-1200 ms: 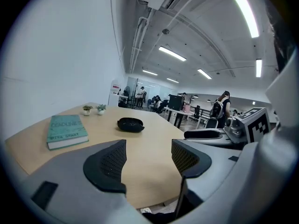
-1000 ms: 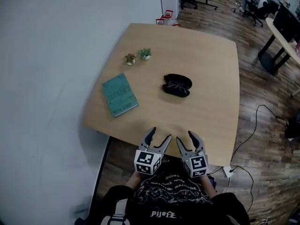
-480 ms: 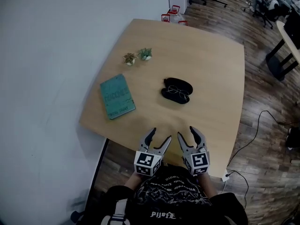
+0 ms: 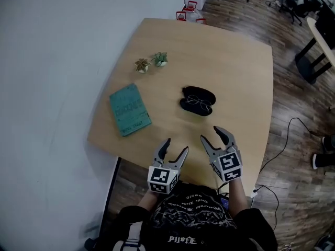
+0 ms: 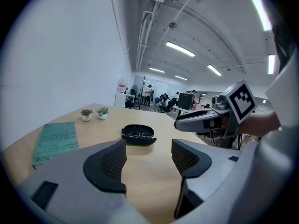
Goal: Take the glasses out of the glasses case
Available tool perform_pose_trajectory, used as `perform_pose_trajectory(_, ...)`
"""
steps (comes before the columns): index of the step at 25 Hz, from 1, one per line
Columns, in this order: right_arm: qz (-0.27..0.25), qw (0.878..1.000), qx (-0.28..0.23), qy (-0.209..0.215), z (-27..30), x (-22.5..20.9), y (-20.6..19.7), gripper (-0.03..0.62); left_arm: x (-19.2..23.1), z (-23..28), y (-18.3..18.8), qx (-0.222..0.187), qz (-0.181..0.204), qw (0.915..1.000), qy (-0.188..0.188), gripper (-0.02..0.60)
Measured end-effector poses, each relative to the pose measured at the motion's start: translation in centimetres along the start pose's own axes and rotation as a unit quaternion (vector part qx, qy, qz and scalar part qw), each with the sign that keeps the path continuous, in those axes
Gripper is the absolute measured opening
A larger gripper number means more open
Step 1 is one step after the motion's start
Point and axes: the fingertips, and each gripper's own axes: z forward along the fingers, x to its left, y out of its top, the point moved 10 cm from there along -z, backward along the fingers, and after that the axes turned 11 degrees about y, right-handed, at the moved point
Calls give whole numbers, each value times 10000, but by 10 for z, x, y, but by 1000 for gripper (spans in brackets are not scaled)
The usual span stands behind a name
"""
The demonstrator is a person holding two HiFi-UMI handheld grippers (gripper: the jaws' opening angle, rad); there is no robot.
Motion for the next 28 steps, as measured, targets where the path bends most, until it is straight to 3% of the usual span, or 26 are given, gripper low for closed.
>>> perform_pose_trajectory(7,-609,9968,448,244,29,-29,32,242,13,6,4,-3,1,10000,-37,310)
perform_pose_trajectory(28,-823,9847,1355,726,120,-107,51,242,51,36,4,206,-70,9997,108,310)
